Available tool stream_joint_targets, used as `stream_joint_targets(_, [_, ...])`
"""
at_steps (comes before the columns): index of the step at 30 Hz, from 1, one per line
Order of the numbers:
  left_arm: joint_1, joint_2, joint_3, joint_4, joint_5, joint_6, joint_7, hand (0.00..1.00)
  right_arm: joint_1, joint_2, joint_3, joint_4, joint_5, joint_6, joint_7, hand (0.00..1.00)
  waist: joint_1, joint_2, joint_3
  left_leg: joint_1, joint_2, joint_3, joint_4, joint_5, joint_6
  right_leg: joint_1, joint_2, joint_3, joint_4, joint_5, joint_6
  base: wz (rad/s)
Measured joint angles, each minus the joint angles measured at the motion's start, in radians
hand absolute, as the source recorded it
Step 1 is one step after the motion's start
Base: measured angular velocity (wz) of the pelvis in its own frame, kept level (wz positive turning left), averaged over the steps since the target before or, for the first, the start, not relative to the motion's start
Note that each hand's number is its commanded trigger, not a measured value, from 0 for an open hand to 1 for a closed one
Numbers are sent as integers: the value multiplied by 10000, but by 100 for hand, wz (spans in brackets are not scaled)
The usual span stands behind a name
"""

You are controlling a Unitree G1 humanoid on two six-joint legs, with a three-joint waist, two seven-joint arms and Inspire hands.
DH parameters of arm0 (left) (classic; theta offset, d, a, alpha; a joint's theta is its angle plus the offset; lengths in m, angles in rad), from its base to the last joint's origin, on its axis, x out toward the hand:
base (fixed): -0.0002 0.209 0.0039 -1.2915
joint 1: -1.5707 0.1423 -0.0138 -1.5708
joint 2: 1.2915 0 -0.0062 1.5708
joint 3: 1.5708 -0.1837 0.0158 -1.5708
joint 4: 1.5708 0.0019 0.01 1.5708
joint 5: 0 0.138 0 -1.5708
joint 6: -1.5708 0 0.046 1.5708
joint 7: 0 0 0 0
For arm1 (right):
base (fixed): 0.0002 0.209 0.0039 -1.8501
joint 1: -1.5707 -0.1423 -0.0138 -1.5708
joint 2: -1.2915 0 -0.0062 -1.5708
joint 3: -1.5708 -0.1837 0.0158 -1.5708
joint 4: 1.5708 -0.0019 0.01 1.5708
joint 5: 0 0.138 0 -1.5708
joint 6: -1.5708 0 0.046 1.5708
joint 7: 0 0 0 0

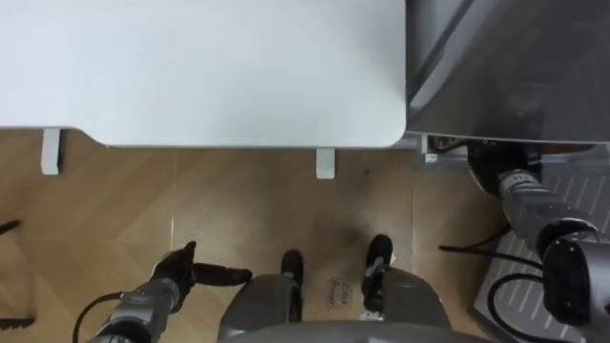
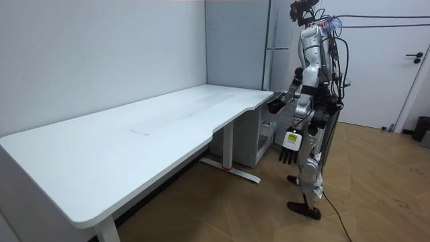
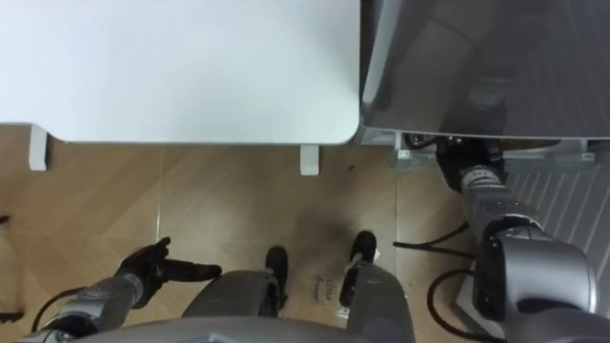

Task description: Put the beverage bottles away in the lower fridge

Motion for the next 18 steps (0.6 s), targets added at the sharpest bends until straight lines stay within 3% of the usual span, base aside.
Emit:
stream_joint_targets(5, [-12, 65, 63, 11, -112, -20, 1, 0, -290, -261, -10, -2, -152, 22, -169, 100, 40, -93, 50, -376, -114, 6, 12, 52, 79, -443, -127, 4, 140, 15, 25, 0])
stream_joint_targets(6, [-12, 71, 77, 11, -161, -15, 1, 0, -336, -305, -8, -3, -159, 24, -178, 43, 30, -100, 49, -480, -137, 3, 28, 64, 98, -530, -156, -7, 143, 22, 36, 0])
stream_joint_targets(7, [-12, 73, 75, 12, -254, -14, -2, 0, -353, -323, -18, -3, -151, 25, -190, 0, 27, -101, 49, -530, -149, 1, 46, 67, 102, -576, -173, -15, 151, 23, 38, 0])
stream_joint_targets(14, [-19, 69, -6, -17, -317, 122, -3, 0, -868, -469, -106, -2, -139, 26, -896, 0, 13, -106, 52, -855, -309, 55, 127, 127, 194, -1099, -385, -43, 539, 31, 51, -2])
stream_joint_targets(18, [-14, 96, -141, 66, -289, 461, 21, 0, -1104, -594, -204, -1, -130, 62, -1262, 0, 21, -145, 77, -865, -388, 211, 121, 191, 237, -1161, -487, -40, 576, 38, 64, -3])
